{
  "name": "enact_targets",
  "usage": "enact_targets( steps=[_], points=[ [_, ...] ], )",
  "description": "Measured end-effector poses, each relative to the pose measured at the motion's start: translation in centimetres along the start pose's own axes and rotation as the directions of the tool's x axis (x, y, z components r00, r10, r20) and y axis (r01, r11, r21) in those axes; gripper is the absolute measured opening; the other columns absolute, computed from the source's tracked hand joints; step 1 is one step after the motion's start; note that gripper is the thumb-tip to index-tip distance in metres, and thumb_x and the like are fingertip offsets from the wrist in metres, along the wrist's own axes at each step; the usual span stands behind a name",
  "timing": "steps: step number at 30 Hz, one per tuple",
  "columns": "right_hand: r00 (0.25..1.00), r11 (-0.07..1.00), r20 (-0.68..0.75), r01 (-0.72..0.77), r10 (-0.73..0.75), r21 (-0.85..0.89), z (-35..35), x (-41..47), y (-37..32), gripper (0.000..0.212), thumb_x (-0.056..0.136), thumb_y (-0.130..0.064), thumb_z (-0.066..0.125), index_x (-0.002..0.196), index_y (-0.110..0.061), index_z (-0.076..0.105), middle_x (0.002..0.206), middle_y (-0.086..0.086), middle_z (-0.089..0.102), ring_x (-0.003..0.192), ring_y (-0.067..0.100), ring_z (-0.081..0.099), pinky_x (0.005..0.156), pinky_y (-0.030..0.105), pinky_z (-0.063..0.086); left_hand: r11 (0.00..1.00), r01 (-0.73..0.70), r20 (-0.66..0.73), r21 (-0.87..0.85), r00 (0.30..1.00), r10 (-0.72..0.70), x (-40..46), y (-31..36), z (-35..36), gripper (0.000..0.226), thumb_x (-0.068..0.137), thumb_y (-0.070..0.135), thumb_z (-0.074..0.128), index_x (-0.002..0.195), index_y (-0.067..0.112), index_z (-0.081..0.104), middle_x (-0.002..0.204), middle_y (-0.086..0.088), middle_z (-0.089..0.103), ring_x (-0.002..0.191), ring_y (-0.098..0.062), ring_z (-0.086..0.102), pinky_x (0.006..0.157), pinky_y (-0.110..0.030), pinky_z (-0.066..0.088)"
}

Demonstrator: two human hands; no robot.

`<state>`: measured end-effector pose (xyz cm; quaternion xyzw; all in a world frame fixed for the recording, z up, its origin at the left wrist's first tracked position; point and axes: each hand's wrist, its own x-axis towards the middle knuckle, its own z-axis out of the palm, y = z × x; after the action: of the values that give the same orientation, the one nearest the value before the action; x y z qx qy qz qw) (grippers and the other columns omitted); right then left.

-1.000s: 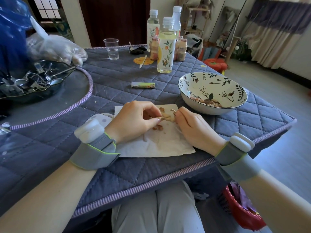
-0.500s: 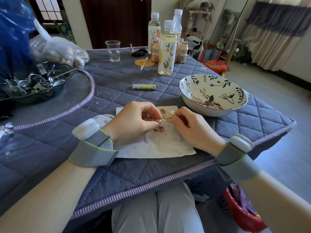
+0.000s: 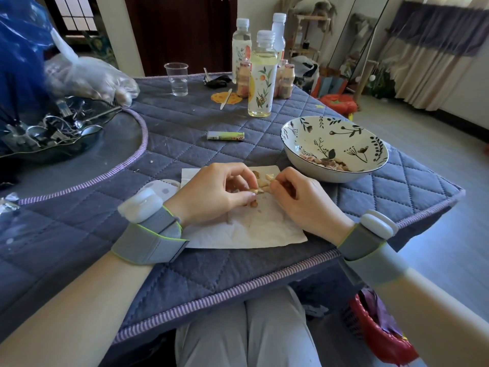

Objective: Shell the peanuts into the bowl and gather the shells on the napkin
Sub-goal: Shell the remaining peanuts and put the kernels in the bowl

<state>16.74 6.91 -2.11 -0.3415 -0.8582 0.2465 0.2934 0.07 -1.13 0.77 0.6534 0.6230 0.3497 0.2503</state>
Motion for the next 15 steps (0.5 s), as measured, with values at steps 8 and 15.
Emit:
enact_targets(
  steps=[8,15],
  points=[
    [1.000,1.000,-0.003,0.005,-0.005,-0.018,0.03,-0.05,0.06,0.020,0.091,-0.025,0.049,0.087,-0.006,0.055,0.068,-0.001,0.053,0.057,0.008,0.045,0.054,0.016,0.034,1.000,-0.006,0.001,0.025,1.000,0.006,0.03,-0.15,0.16,0.014,0.081,0.013,0.064,0.080,0.025,0.059,0.075,0.009,0.065,0.055,-0.002,0.046,0.053,-0.009,0.034],
    [1.000,0.996,-0.001,0.026,-0.026,-0.081,0.10,-0.19,0.04,0.016,0.089,-0.025,0.053,0.085,-0.009,0.055,0.062,-0.009,0.044,0.055,0.008,0.041,0.052,0.020,0.031,0.999,0.002,-0.026,0.046,1.000,-0.001,-0.06,-0.03,0.13,0.019,0.083,0.009,0.058,0.091,0.024,0.066,0.076,0.008,0.066,0.057,0.004,0.052,0.056,-0.004,0.036]
  ],
)
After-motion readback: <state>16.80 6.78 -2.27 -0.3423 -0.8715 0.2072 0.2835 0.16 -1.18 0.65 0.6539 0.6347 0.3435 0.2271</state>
